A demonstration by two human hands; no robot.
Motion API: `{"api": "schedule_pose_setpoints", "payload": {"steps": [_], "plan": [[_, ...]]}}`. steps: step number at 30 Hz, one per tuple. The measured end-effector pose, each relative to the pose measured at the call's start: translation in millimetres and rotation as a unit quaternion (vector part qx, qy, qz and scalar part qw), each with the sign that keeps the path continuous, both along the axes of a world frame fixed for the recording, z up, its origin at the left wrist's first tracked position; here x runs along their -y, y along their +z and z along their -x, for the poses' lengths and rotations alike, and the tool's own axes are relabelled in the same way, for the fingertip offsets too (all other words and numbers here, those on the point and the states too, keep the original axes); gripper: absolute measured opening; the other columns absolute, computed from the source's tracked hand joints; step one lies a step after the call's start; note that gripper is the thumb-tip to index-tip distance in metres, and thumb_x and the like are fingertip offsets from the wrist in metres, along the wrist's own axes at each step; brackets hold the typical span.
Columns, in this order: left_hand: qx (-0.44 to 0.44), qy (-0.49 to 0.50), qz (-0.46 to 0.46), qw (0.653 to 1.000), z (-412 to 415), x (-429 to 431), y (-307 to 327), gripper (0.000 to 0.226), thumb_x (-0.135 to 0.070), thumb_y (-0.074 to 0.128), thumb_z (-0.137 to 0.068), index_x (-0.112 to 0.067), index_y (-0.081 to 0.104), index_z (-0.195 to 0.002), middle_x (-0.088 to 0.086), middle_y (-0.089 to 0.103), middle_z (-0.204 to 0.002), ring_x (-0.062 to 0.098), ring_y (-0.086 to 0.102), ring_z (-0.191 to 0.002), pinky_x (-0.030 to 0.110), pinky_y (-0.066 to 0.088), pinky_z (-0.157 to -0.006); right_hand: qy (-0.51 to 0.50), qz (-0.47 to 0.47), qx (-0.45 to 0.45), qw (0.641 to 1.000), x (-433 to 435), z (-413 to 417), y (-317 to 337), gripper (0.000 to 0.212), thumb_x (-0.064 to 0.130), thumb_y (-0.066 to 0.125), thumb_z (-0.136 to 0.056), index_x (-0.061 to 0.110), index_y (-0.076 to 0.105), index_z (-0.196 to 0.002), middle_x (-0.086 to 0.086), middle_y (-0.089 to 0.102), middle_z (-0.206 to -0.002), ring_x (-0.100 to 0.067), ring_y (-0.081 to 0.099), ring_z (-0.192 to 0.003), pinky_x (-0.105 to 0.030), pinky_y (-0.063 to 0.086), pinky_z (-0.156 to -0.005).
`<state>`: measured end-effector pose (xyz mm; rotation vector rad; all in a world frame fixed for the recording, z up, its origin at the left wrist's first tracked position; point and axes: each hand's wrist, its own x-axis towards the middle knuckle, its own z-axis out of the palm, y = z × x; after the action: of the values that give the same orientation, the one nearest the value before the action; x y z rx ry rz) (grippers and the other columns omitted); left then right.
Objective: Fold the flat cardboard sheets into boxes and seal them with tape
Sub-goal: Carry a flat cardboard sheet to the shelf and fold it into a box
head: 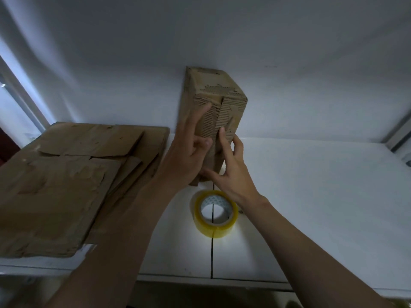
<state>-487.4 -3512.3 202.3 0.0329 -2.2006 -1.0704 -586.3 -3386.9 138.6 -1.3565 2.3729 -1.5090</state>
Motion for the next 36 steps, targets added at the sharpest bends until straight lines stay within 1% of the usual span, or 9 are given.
{"api": "schedule_pose_setpoints", "payload": {"steps": [3,7,11,16,21,23,29,33,36], "plan": [[0.013,0.039,-0.035,0.999,7,-2,-1,0.045,-0.009,0.051,-0.103,-0.022,0.042,-0.145,-0.007,0.037,-0.144,-0.003,0.062,-0.105,0.033,0.058,-0.091,-0.036,0.028,-0.012,0.999,11,-4,-2,0.112,0.058,0.076,-0.078,0.038,0.002,-0.160,0.004,0.008,-0.161,-0.026,0.048,-0.135,-0.046,0.056,-0.098],[0.024,0.082,0.014,0.996,16,-3,-3,0.050,-0.010,0.046,-0.104,-0.016,0.038,-0.153,-0.003,0.025,-0.134,-0.028,0.035,-0.113,0.003,0.032,-0.104,-0.107,0.050,-0.061,0.991,21,-1,4,0.095,0.050,0.070,-0.083,0.030,0.011,-0.155,-0.004,0.018,-0.155,-0.031,0.053,-0.124,-0.048,0.060,-0.084],[0.005,0.169,0.100,0.980,25,7,1,0.054,-0.022,0.051,-0.097,-0.033,0.040,-0.148,0.000,0.035,-0.120,0.017,0.044,-0.109,0.034,0.045,-0.094,-0.154,0.021,-0.098,0.983,24,7,8,0.087,0.036,0.079,-0.084,0.030,0.020,-0.148,-0.008,0.022,-0.152,-0.033,0.053,-0.120,-0.049,0.060,-0.074],[-0.038,0.184,0.096,0.978,36,12,13,0.051,-0.017,0.070,-0.089,-0.024,0.047,-0.134,0.010,0.035,-0.134,0.021,0.052,-0.116,0.043,0.058,-0.090,-0.162,-0.004,-0.129,0.978,23,16,6,0.080,0.030,0.079,-0.085,0.034,0.026,-0.145,-0.006,0.019,-0.157,-0.032,0.053,-0.121,-0.049,0.061,-0.075],[0.046,0.151,0.296,0.942,46,28,55,0.080,-0.022,0.086,-0.075,-0.026,0.047,-0.144,0.013,0.031,-0.152,0.039,0.041,-0.132,0.055,0.048,-0.104,-0.167,-0.030,-0.140,0.976,14,29,5,0.081,0.026,0.081,-0.082,0.034,0.030,-0.144,-0.007,0.020,-0.157,-0.032,0.054,-0.118,-0.047,0.062,-0.071],[0.108,0.112,0.436,0.887,51,40,79,0.097,-0.027,0.091,-0.067,-0.033,0.041,-0.149,0.007,0.034,-0.155,0.040,0.032,-0.138,0.063,0.044,-0.103,-0.162,-0.038,-0.144,0.975,9,34,5,0.080,0.025,0.082,-0.080,0.034,0.030,-0.141,-0.008,0.020,-0.156,-0.034,0.054,-0.117,-0.048,0.060,-0.068],[0.130,0.014,0.779,0.614,80,42,104,0.122,-0.047,0.092,-0.054,-0.039,0.025,-0.155,0.009,0.011,-0.168,0.042,0.014,-0.151,0.063,0.035,-0.108,-0.169,-0.047,-0.144,0.974,0,42,-1,0.078,0.026,0.081,-0.081,0.033,0.029,-0.139,-0.008,0.020,-0.153,-0.034,0.056,-0.111,-0.043,0.059,-0.065],[0.005,-0.017,0.866,0.500,102,36,100,0.062,-0.018,0.064,-0.092,-0.032,0.040,-0.146,0.007,0.015,-0.168,0.041,0.016,-0.152,0.053,0.043,-0.102,-0.171,-0.049,-0.143,0.974,-2,42,-2,0.085,0.021,0.083,-0.079,0.032,0.027,-0.141,-0.010,0.023,-0.153,-0.035,0.056,-0.111,-0.044,0.060,-0.068],[0.022,-0.022,0.889,0.457,113,30,101,0.051,-0.017,0.054,-0.096,-0.033,0.042,-0.143,0.006,0.027,-0.164,0.038,0.019,-0.152,0.053,0.039,-0.101,-0.173,-0.050,-0.141,0.973,-2,43,0,0.082,0.019,0.083,-0.078,0.029,0.030,-0.140,-0.011,0.025,-0.153,-0.035,0.057,-0.108,-0.041,0.060,-0.068]]}}
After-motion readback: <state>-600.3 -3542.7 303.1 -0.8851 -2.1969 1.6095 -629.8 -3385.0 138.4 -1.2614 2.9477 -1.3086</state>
